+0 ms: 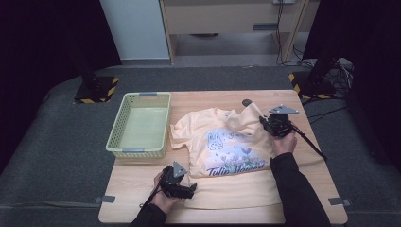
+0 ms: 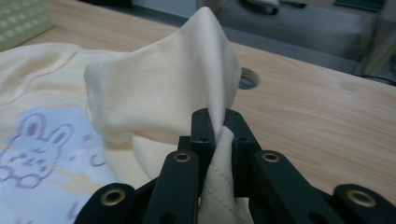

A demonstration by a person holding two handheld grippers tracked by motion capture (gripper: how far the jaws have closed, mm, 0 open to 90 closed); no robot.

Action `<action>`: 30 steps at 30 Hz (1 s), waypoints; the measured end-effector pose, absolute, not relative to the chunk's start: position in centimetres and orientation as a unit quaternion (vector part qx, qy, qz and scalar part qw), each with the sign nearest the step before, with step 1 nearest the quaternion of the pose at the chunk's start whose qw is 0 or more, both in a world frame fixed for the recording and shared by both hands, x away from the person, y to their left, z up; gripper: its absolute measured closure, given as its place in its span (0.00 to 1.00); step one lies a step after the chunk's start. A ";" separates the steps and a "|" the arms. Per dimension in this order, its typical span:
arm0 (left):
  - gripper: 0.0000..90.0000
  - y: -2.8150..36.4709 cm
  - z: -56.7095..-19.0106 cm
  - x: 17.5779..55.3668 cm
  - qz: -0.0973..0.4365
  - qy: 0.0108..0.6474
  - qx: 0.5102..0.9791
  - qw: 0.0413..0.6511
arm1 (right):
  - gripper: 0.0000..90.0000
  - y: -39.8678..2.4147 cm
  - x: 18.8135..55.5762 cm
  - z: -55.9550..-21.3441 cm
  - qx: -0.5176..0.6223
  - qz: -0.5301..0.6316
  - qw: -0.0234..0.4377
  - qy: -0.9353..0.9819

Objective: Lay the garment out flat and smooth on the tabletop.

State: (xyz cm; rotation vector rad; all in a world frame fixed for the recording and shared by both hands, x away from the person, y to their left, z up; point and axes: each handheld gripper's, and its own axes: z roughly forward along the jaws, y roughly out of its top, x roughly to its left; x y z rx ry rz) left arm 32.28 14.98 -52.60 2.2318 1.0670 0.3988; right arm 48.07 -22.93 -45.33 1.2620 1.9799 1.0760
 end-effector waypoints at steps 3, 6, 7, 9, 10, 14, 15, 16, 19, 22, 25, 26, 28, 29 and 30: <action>0.13 15.0 -52.6 32.3 0.151 0.405 0.846 0.312 | 0.92 -24.7 48.3 -45.3 0.501 0.384 0.292 0.718; 0.13 15.0 -52.6 32.3 0.150 0.406 0.846 0.312 | 0.88 -26.3 48.7 -45.8 0.530 0.362 0.300 0.706; 0.13 15.0 -52.6 32.3 0.150 0.406 0.846 0.312 | 0.83 -26.8 48.8 -46.0 0.538 0.354 0.302 0.703; 0.13 15.0 -52.6 32.3 0.150 0.407 0.845 0.313 | 0.79 -27.7 48.8 -46.3 0.552 0.347 0.306 0.694; 0.13 15.0 -52.6 32.3 0.150 0.407 0.845 0.313 | 0.76 -28.0 48.8 -46.3 0.556 0.349 0.306 0.690; 0.13 15.0 -52.6 32.3 0.151 0.407 0.845 0.311 | 0.64 -28.4 48.4 -46.4 0.554 0.355 0.307 0.687; 0.13 14.9 -52.6 32.3 0.151 0.407 0.845 0.311 | 0.62 -28.3 48.4 -46.4 0.551 0.358 0.305 0.690; 0.13 14.9 -52.6 32.2 0.152 0.407 0.845 0.311 | 0.59 -28.2 48.3 -46.5 0.546 0.361 0.299 0.694; 0.13 14.9 -52.5 32.2 0.156 0.405 0.846 0.308 | 0.51 -27.3 48.4 -47.2 0.529 0.369 0.279 0.711; 0.13 14.8 -52.5 32.2 0.158 0.403 0.847 0.308 | 0.43 -26.4 48.6 -48.1 0.518 0.370 0.258 0.727; 0.13 14.8 -52.5 32.1 0.160 0.402 0.848 0.307 | 0.39 -25.7 48.9 -49.1 0.515 0.371 0.230 0.738; 0.13 14.8 -52.5 32.1 0.160 0.402 0.848 0.306 | 0.38 -25.5 49.1 -49.5 0.515 0.369 0.223 0.741; 0.13 14.8 -52.5 32.1 0.161 0.402 0.848 0.305 | 0.36 -25.2 49.2 -50.2 0.515 0.361 0.215 0.747; 0.13 14.8 -52.4 32.1 0.162 0.401 0.848 0.305 | 0.33 -25.0 49.3 -50.6 0.516 0.349 0.214 0.753; 0.12 14.8 -52.4 32.1 0.162 0.401 0.849 0.304 | 0.32 -24.8 49.4 -50.9 0.514 0.340 0.216 0.757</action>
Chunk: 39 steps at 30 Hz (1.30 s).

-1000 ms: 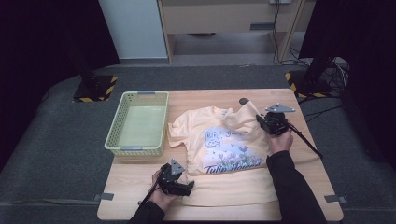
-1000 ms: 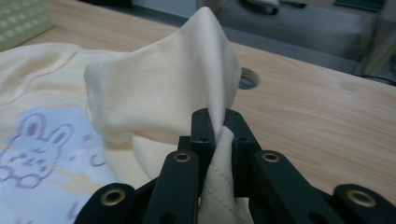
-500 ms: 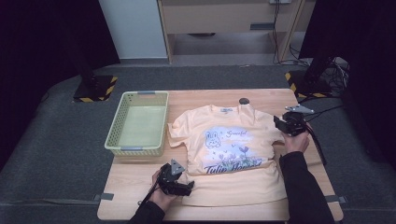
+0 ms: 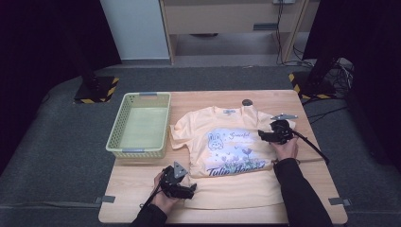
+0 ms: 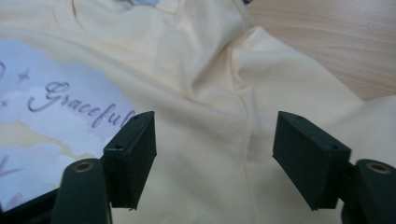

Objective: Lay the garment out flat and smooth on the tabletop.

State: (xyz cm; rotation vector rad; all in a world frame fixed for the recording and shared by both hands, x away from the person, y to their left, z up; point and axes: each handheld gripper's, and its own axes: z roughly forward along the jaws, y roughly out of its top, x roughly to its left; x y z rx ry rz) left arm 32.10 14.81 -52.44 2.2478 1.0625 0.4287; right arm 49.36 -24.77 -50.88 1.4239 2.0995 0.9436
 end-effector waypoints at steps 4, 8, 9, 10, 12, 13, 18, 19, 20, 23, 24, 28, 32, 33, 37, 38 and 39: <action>0.12 14.8 -52.4 32.1 0.163 0.401 0.849 0.303 | 0.28 -24.2 49.8 -51.8 0.516 0.313 0.213 0.768; 0.12 14.8 -52.4 32.1 0.163 0.400 0.850 0.302 | 0.26 -23.8 50.2 -52.6 0.522 0.295 0.204 0.774; 0.12 14.8 -52.4 32.1 0.163 0.400 0.850 0.301 | 0.25 -23.7 50.3 -52.8 0.523 0.293 0.204 0.774; 0.12 14.9 -52.4 32.1 0.163 0.399 0.850 0.301 | 0.25 -23.7 50.3 -52.9 0.526 0.295 0.206 0.771; 0.12 14.9 -52.3 32.1 0.164 0.399 0.851 0.300 | 0.24 -23.6 50.5 -52.9 0.529 0.298 0.203 0.768; 0.12 14.9 -52.3 32.2 0.164 0.399 0.851 0.299 | 0.23 -23.6 50.6 -53.0 0.531 0.299 0.203 0.766; 0.12 15.1 -52.3 32.3 0.166 0.402 0.850 0.298 | 0.14 -23.3 51.1 -53.5 0.537 0.308 0.220 0.754; 0.12 15.2 -52.3 32.4 0.165 0.404 0.849 0.298 | 0.13 -23.2 51.2 -53.6 0.538 0.311 0.222 0.751; 0.12 15.3 -52.3 32.4 0.165 0.405 0.848 0.298 | 0.12 -23.2 51.3 -53.6 0.539 0.311 0.222 0.750; 0.12 15.4 -52.4 32.5 0.162 0.409 0.846 0.300 | 0.09 -23.3 51.5 -53.5 0.544 0.302 0.220 0.751; 0.12 15.4 -52.3 32.5 0.163 0.408 0.847 0.300 | 0.08 -23.4 51.5 -53.4 0.547 0.297 0.220 0.751; 0.12 15.4 -52.1 32.5 0.165 0.408 0.845 0.303 | 0.09 -23.7 50.6 -52.7 0.538 0.297 0.241 0.751; 0.12 15.7 -51.6 32.5 0.163 0.414 0.836 0.321 | 0.09 -24.3 49.5 -51.2 0.537 0.340 0.227 0.738; 0.12 15.7 -51.4 32.5 0.163 0.416 0.833 0.327 | 0.09 -24.5 49.1 -50.9 0.537 0.350 0.221 0.735; 0.12 16.0 -50.8 32.5 0.170 0.421 0.818 0.353 | 0.07 -25.1 47.8 -49.9 0.536 0.362 0.211 0.733; 0.12 16.1 -50.7 32.5 0.173 0.422 0.815 0.359 | 0.07 -25.3 47.4 -49.7 0.536 0.365 0.208 0.732; 0.12 16.1 -50.5 32.4 0.176 0.422 0.811 0.364 | 0.07 -25.4 47.0 -49.6 0.535 0.367 0.209 0.732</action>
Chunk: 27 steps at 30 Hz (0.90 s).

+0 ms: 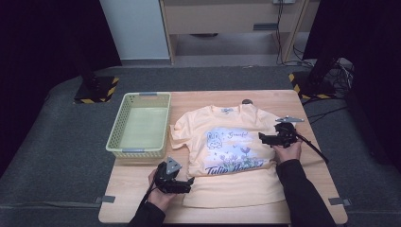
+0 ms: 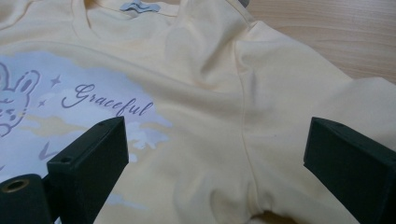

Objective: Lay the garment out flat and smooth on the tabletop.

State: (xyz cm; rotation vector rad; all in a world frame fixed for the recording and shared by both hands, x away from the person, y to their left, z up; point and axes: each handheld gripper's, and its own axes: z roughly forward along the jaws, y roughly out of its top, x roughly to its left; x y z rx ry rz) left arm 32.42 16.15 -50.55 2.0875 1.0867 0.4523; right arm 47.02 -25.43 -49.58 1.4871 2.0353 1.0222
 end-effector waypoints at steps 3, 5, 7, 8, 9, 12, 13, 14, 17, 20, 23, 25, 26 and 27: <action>0.12 16.3 -50.2 32.3 0.185 0.424 0.803 0.377 | 0.06 -25.6 45.8 -49.4 0.531 0.373 0.205 0.732; 0.12 16.4 -50.0 32.3 0.190 0.425 0.799 0.381 | 0.05 -25.7 45.1 -49.3 0.526 0.375 0.206 0.735; 0.12 16.5 -49.9 32.2 0.193 0.424 0.798 0.383 | 0.04 -25.6 44.4 -49.0 0.521 0.374 0.209 0.738; 0.12 16.5 -49.9 32.2 0.194 0.424 0.797 0.383 | 0.04 -25.5 44.0 -48.8 0.516 0.378 0.211 0.739; 0.12 16.5 -49.9 32.2 0.194 0.424 0.797 0.383 | 0.04 -25.4 43.5 -48.7 0.512 0.382 0.212 0.739; 0.13 16.5 -49.8 32.2 0.197 0.423 0.798 0.381 | 0.03 -25.2 42.2 -48.4 0.499 0.389 0.206 0.747; 0.13 16.6 -49.8 32.1 0.198 0.423 0.798 0.382 | 0.03 -25.1 41.7 -48.4 0.494 0.388 0.208 0.750; 0.13 16.6 -49.8 32.1 0.200 0.422 0.797 0.382 | 0.03 -25.1 41.3 -48.4 0.490 0.390 0.207 0.752; 0.13 16.7 -49.7 32.1 0.202 0.421 0.797 0.382 | 0.02 -25.3 40.0 -48.3 0.486 0.390 0.207 0.754; 0.13 17.0 -49.7 31.9 0.206 0.424 0.796 0.380 | 0.03 -25.7 38.8 -47.9 0.485 0.396 0.210 0.751; 0.13 17.1 -49.8 31.9 0.208 0.422 0.796 0.380 | 0.02 -26.1 37.6 -47.7 0.481 0.390 0.214 0.755; 0.13 17.2 -49.8 31.8 0.212 0.419 0.797 0.378 | 0.02 -26.3 36.9 -47.7 0.479 0.386 0.215 0.758; 0.13 17.2 -49.8 31.7 0.214 0.419 0.798 0.377 | 0.02 -26.4 36.5 -47.7 0.480 0.385 0.213 0.759; 0.13 17.3 -49.8 31.7 0.216 0.418 0.798 0.376 | 0.02 -26.6 36.2 -47.8 0.480 0.383 0.210 0.761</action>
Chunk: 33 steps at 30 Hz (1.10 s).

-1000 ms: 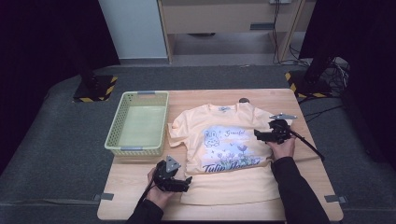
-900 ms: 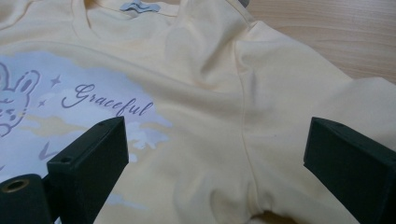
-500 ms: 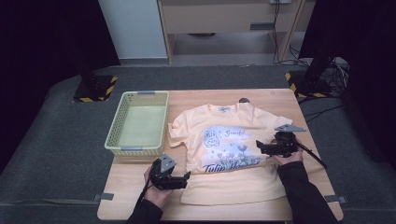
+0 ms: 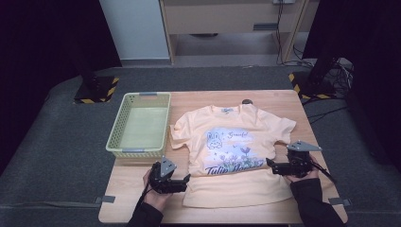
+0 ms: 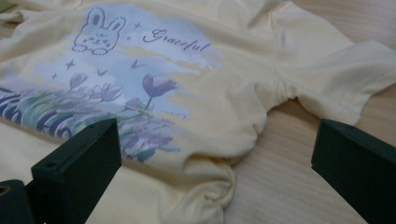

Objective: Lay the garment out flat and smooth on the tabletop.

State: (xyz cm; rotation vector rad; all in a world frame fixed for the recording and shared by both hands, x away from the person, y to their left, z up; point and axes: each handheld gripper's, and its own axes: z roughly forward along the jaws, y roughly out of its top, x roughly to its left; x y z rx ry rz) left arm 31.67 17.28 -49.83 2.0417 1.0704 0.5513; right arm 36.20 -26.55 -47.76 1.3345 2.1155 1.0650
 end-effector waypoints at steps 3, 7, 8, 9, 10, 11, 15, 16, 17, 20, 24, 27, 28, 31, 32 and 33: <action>0.12 17.6 -49.9 31.5 0.217 0.417 0.800 0.374 | 0.02 -27.1 35.3 -47.9 0.482 0.379 0.204 0.763; 0.11 18.2 -50.2 31.2 0.218 0.415 0.804 0.365 | 0.02 -28.0 34.4 -48.1 0.490 0.379 0.199 0.759; 0.11 18.4 -50.2 31.2 0.218 0.416 0.804 0.364 | 0.02 -28.3 34.2 -48.2 0.491 0.375 0.200 0.761; 0.11 18.6 -50.3 31.1 0.217 0.417 0.805 0.363 | 0.02 -28.5 34.1 -48.3 0.492 0.372 0.202 0.761; 0.10 18.8 -50.3 31.1 0.218 0.418 0.805 0.361 | 0.02 -28.7 33.9 -48.5 0.494 0.369 0.202 0.761; 0.10 19.0 -50.4 31.0 0.219 0.419 0.806 0.358 | 0.02 -28.9 33.8 -48.6 0.494 0.366 0.203 0.762; 0.09 19.7 -50.7 30.8 0.218 0.422 0.810 0.345 | 0.01 -29.4 33.6 -48.9 0.496 0.365 0.202 0.761; 0.09 19.9 -50.8 30.8 0.219 0.424 0.811 0.340 | 0.01 -29.6 33.5 -49.0 0.497 0.365 0.203 0.761; 0.08 20.4 -50.9 30.7 0.226 0.430 0.808 0.334 | 0.01 -29.8 33.4 -49.1 0.498 0.365 0.203 0.760; 0.07 21.2 -51.1 30.8 0.232 0.441 0.802 0.329 | 0.01 -30.8 33.4 -49.6 0.507 0.361 0.205 0.756; 0.07 22.3 -51.5 31.3 0.230 0.455 0.802 0.313 | 0.01 -31.8 33.6 -50.0 0.518 0.357 0.202 0.750; 0.05 23.1 -52.0 31.7 0.221 0.466 0.800 0.308 | 0.01 -32.5 33.7 -50.4 0.526 0.353 0.202 0.747; 0.05 23.3 -52.1 31.9 0.219 0.468 0.799 0.307 | 0.01 -32.7 33.7 -50.5 0.529 0.352 0.201 0.746; 0.05 23.9 -52.4 32.2 0.219 0.475 0.795 0.307 | 0.01 -33.4 33.9 -50.9 0.535 0.348 0.203 0.743; 0.05 24.0 -52.5 32.3 0.220 0.477 0.794 0.307 | 0.01 -33.6 33.9 -51.0 0.538 0.346 0.204 0.741; 0.05 24.3 -52.6 32.5 0.220 0.481 0.791 0.306 | 0.01 -33.7 33.9 -51.1 0.541 0.345 0.203 0.740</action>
